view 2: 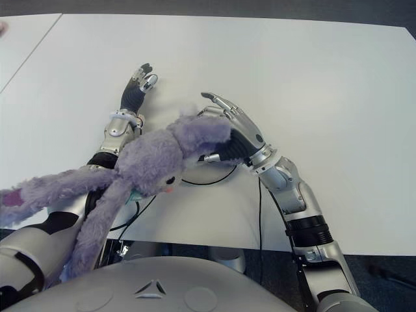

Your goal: Put the doll into the plate.

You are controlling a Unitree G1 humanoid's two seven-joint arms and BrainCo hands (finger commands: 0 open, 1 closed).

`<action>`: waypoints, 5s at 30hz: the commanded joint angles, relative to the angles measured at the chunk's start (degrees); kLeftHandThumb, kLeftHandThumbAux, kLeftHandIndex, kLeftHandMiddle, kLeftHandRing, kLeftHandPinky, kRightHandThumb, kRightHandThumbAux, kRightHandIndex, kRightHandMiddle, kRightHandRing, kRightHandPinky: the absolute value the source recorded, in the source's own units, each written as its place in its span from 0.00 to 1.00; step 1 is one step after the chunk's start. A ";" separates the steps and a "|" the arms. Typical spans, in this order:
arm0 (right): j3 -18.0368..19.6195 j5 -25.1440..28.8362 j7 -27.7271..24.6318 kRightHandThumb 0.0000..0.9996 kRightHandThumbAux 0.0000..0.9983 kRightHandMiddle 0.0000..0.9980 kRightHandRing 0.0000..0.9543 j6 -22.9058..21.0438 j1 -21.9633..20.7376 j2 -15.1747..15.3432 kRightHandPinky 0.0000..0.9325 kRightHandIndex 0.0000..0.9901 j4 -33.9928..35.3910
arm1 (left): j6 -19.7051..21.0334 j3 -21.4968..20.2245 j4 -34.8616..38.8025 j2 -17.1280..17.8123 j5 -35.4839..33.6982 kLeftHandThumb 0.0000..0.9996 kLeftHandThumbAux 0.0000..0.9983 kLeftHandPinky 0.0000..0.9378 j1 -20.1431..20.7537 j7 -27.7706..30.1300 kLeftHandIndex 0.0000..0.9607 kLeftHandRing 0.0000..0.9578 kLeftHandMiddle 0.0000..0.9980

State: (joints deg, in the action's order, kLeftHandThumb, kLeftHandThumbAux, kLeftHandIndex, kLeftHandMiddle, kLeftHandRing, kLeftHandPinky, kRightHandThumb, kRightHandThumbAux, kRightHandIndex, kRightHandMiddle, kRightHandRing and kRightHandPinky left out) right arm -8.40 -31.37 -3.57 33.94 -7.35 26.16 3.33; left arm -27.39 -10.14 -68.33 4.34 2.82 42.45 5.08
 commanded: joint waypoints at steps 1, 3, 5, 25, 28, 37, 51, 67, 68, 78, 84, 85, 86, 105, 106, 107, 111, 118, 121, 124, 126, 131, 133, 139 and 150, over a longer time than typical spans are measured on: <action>-1.57 -2.54 -4.56 0.01 0.62 0.05 0.01 -5.77 2.07 1.99 0.00 0.04 -2.86 | 9.29 1.09 -9.65 -2.21 1.76 0.00 0.45 0.00 -12.96 -0.85 0.02 0.05 0.07; -1.61 -2.65 -4.63 0.00 0.62 0.05 0.01 -6.31 2.00 1.88 0.00 0.03 -2.88 | 9.29 1.11 -9.64 -2.22 1.83 0.00 0.45 0.00 -12.95 -0.91 0.02 0.05 0.07; -1.67 -2.70 -4.61 0.00 0.62 0.05 0.00 -6.77 1.94 1.75 0.00 0.03 -2.89 | 9.28 1.11 -9.64 -2.21 1.85 0.00 0.45 0.00 -12.94 -0.88 0.02 0.05 0.07; 0.03 -1.19 -2.61 0.12 0.49 0.00 0.00 -5.00 -5.80 3.88 0.00 0.00 -10.30 | 9.46 1.13 -9.65 -2.26 2.23 0.00 0.45 0.02 -12.95 -1.15 0.02 0.05 0.07; 1.59 0.47 -2.22 0.12 0.47 0.00 0.00 -3.92 -7.79 5.10 0.00 0.00 -11.39 | 9.33 1.12 -9.64 -2.32 2.23 0.00 0.45 0.02 -12.95 -1.22 0.02 0.05 0.07; 5.29 6.77 -1.46 0.13 0.43 0.00 0.00 -1.12 -8.18 6.18 0.00 0.00 -9.60 | 9.21 0.87 -9.63 -2.38 1.94 0.00 0.44 0.02 -12.93 -1.03 0.03 0.05 0.07; 6.56 11.40 1.42 0.13 0.44 0.00 0.00 2.50 -8.99 3.71 0.00 0.00 -11.40 | 9.46 0.73 -9.66 -2.28 1.89 0.00 0.46 0.01 -12.81 -0.97 0.03 0.05 0.07; 7.10 13.45 3.42 0.03 0.50 0.05 0.00 5.76 -11.07 1.44 0.00 0.00 -15.80 | 9.58 0.76 -9.69 -2.27 1.90 0.00 0.45 0.02 -12.75 -0.88 0.03 0.05 0.07; 7.16 13.43 3.60 0.03 0.50 0.05 0.00 5.94 -11.18 1.36 0.00 0.00 -16.10 | 9.57 0.76 -9.70 -2.25 1.91 0.00 0.45 0.02 -12.74 -0.86 0.03 0.05 0.07; 7.71 15.46 2.32 0.00 0.50 0.05 0.01 5.44 -12.74 1.36 0.00 0.01 -19.46 | 9.24 0.89 -9.69 -2.28 2.03 0.00 0.44 0.02 -12.85 -0.84 0.03 0.05 0.06; 7.90 20.92 -1.75 0.00 0.50 0.05 0.01 3.61 -14.81 1.25 0.00 0.02 -22.78 | 8.90 0.92 -9.69 -2.28 2.06 0.00 0.43 0.02 -12.91 -0.65 0.03 0.04 0.06; 8.04 22.24 -2.85 0.00 0.50 0.05 0.01 3.63 -15.72 1.32 0.00 0.02 -24.47 | 8.87 0.88 -9.69 -2.29 2.03 0.00 0.43 0.02 -12.92 -0.66 0.03 0.04 0.06; 8.14 23.13 -3.61 0.00 0.50 0.05 0.01 3.68 -16.34 1.39 0.00 0.03 -25.65 | 8.85 0.86 -9.69 -2.30 2.01 0.00 0.43 0.02 -12.92 -0.66 0.03 0.04 0.06; 16.64 39.74 -21.08 0.21 0.54 0.11 0.05 4.31 -33.92 2.50 0.02 0.11 -53.89 | 9.22 1.19 -9.74 -2.52 2.32 0.00 0.43 0.02 -12.58 -1.46 0.03 0.05 0.06; 17.06 40.49 -21.70 0.23 0.56 0.11 0.06 4.32 -34.18 2.31 0.03 0.13 -54.24 | 9.22 1.19 -9.74 -2.52 2.32 0.00 0.43 0.02 -12.58 -1.45 0.03 0.05 0.06; 17.53 41.22 -22.28 0.24 0.56 0.12 0.06 4.35 -34.47 2.11 0.03 0.13 -54.63 | 9.22 1.17 -9.74 -2.52 2.29 0.00 0.43 0.02 -12.58 -1.44 0.03 0.05 0.06; 19.45 43.95 -24.02 0.29 0.64 0.14 0.09 4.25 -35.58 1.30 0.11 0.15 -56.23 | 9.41 1.04 -9.75 -2.57 2.12 0.00 0.43 0.02 -12.54 -1.34 0.03 0.05 0.06; 22.28 47.39 -26.07 0.31 0.73 0.16 0.12 3.74 -36.88 0.14 0.17 0.15 -58.36 | 9.14 1.07 -9.73 -2.64 2.17 0.00 0.42 0.02 -12.60 -1.37 0.03 0.05 0.06; 23.37 48.46 -26.52 0.31 0.76 0.16 0.14 3.44 -37.25 -0.36 0.18 0.15 -59.03 | 9.22 1.14 -9.73 -2.62 2.22 0.00 0.42 0.02 -12.57 -1.37 0.03 0.05 0.07; 24.06 49.04 -26.87 0.31 0.79 0.17 0.14 3.31 -37.50 -0.68 0.18 0.15 -59.44 | 9.31 1.16 -9.73 -2.61 2.23 0.00 0.43 0.02 -12.54 -1.38 0.03 0.05 0.07; 24.61 49.56 -27.08 0.30 0.81 0.17 0.15 2.97 -37.59 -0.93 0.18 0.15 -59.57 | 9.23 1.07 -9.72 -2.61 2.11 0.00 0.43 0.03 -12.57 -1.30 0.03 0.05 0.07; 25.69 50.45 -27.69 0.30 0.84 0.17 0.16 1.61 -37.74 -1.28 0.21 0.15 -59.82 | 9.11 0.95 -9.71 -2.66 1.99 0.00 0.43 0.03 -12.58 -1.26 0.04 0.05 0.07; 25.99 50.43 -27.89 0.31 0.85 0.17 0.16 0.96 -37.78 -1.30 0.21 0.14 -59.84 | 8.96 0.97 -9.70 -2.70 2.02 0.00 0.43 0.03 -12.59 -1.29 0.04 0.05 0.07; 26.55 50.10 -28.04 0.37 0.86 0.16 0.17 -0.99 -37.91 -0.98 0.23 0.12 -60.10 | 9.00 1.08 -9.69 -2.71 2.12 0.00 0.43 0.03 -12.53 -1.37 0.04 0.05 0.07; 28.71 50.66 -28.92 0.48 0.85 0.14 0.16 -3.90 -39.02 0.17 0.21 0.09 -64.69 | 9.23 1.14 -9.71 -2.77 2.17 0.00 0.42 0.04 -12.41 -1.53 0.04 0.05 0.07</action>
State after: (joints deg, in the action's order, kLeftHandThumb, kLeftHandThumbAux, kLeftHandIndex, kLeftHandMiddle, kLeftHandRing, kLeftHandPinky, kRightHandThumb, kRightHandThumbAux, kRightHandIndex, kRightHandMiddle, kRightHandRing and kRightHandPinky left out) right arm 18.45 17.35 -31.67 33.39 -45.61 26.06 -57.27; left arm -27.61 -10.09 -68.37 4.58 3.40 43.14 4.08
